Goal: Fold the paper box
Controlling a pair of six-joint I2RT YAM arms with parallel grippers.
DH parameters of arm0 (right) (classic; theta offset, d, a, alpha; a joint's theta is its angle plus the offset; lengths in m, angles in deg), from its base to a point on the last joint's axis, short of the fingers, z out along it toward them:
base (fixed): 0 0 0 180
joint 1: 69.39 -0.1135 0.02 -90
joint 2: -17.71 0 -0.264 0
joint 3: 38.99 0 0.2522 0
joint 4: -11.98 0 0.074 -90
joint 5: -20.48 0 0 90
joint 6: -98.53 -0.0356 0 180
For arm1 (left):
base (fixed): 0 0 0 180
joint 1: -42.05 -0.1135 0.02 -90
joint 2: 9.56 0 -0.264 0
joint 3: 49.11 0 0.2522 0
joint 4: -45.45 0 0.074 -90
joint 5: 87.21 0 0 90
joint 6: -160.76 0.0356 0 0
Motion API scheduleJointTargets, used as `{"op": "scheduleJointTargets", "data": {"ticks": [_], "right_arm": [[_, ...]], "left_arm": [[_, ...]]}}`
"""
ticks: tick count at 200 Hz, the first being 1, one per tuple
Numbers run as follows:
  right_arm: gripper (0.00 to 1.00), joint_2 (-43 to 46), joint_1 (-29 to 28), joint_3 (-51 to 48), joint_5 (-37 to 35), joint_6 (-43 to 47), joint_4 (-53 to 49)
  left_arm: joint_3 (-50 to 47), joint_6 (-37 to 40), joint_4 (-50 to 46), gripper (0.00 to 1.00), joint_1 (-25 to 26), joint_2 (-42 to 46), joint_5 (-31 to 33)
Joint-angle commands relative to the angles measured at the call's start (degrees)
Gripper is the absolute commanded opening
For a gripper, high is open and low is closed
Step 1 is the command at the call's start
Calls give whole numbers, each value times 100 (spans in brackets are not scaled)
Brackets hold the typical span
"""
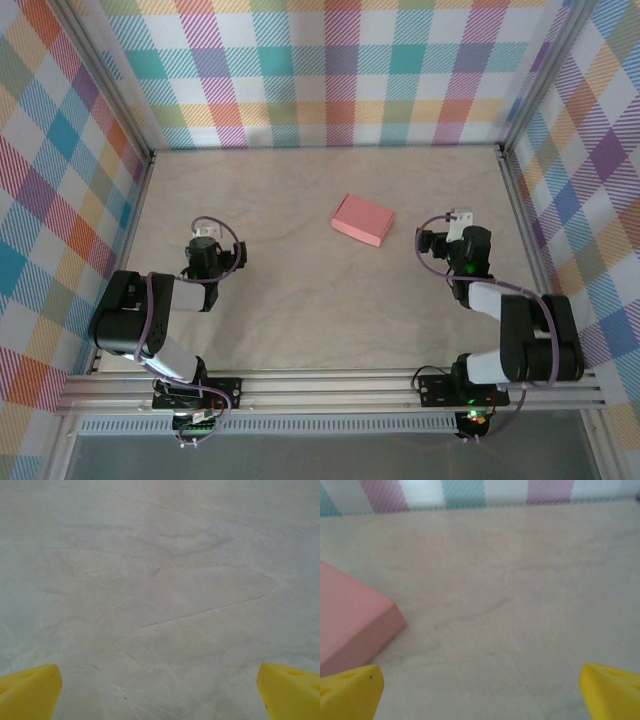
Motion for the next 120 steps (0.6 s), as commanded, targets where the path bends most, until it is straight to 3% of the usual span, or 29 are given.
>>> {"op": "scheduleJointTargets", "data": {"ticks": [1,15,120], "right_arm": [[100,-668,131,-179,255,-246,1286],[100,-544,153,-45,326,-197,836],[100,-616,113,44,332,-150,778]], "left_arm": [[176,-2,287,100,-55,32,-225],[168,11,314,100,-58,22,-209],[181,12,298,100,-57,18,-230]]}}
